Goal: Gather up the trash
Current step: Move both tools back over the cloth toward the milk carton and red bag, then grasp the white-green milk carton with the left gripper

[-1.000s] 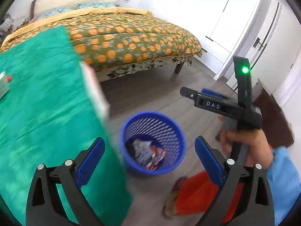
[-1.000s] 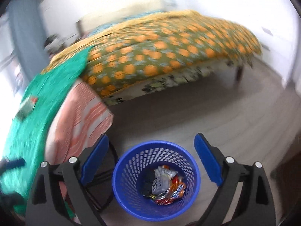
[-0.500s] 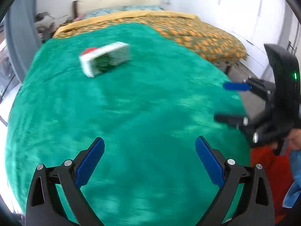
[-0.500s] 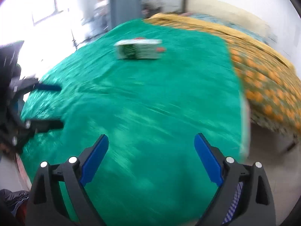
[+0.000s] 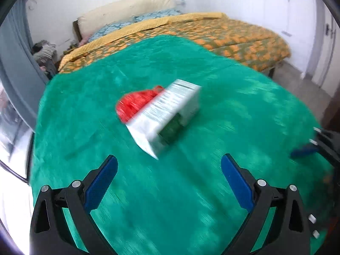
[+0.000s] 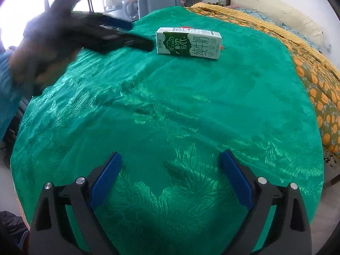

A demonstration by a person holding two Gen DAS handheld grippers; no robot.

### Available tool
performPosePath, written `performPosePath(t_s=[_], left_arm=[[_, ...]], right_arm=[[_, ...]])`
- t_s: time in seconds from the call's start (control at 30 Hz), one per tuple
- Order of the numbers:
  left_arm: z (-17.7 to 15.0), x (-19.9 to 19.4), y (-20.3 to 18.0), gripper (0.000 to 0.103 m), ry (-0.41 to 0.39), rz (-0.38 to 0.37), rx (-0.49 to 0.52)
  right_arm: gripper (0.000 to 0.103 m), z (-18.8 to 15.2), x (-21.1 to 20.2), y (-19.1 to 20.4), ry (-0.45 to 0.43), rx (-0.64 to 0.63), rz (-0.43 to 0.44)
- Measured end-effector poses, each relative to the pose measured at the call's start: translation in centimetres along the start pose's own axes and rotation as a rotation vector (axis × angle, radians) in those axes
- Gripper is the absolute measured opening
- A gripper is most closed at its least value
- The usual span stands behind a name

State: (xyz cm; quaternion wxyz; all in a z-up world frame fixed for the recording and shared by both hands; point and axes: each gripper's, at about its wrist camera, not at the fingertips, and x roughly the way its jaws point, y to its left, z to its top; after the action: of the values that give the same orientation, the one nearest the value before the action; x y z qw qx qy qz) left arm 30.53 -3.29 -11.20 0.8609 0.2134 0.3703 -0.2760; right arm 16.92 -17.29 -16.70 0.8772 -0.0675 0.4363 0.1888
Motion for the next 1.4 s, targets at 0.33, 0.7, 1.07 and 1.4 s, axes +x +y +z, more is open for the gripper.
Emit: performPosePath(t_s=[0.33, 0.7, 1.07, 1.4], left_arm=[[3.4, 5.2, 2.1, 0.084, 0.005, -0.044, 0.079], [0.7, 1.7, 1.0, 0.043, 0.020, -0.106, 0.003], [-11.9, -6.9, 5.3, 0.044, 0.074, -0.218, -0.482], [-13.6, -8.2, 10.7, 0.076, 0.024, -0.093, -0.592]], right_arm=[[0.092, -0.4, -0.5, -0.2, -0.006, 0.009, -0.005], [0.091, -0.5, -0.6, -0.3, -0.008, 0.017, -0.007], [0.091, -0.4, -0.6, -0.3, -0.008, 0.017, -0.012], [0.091, -0.6, -0.8, -0.2, -0.007, 0.017, -0.024]])
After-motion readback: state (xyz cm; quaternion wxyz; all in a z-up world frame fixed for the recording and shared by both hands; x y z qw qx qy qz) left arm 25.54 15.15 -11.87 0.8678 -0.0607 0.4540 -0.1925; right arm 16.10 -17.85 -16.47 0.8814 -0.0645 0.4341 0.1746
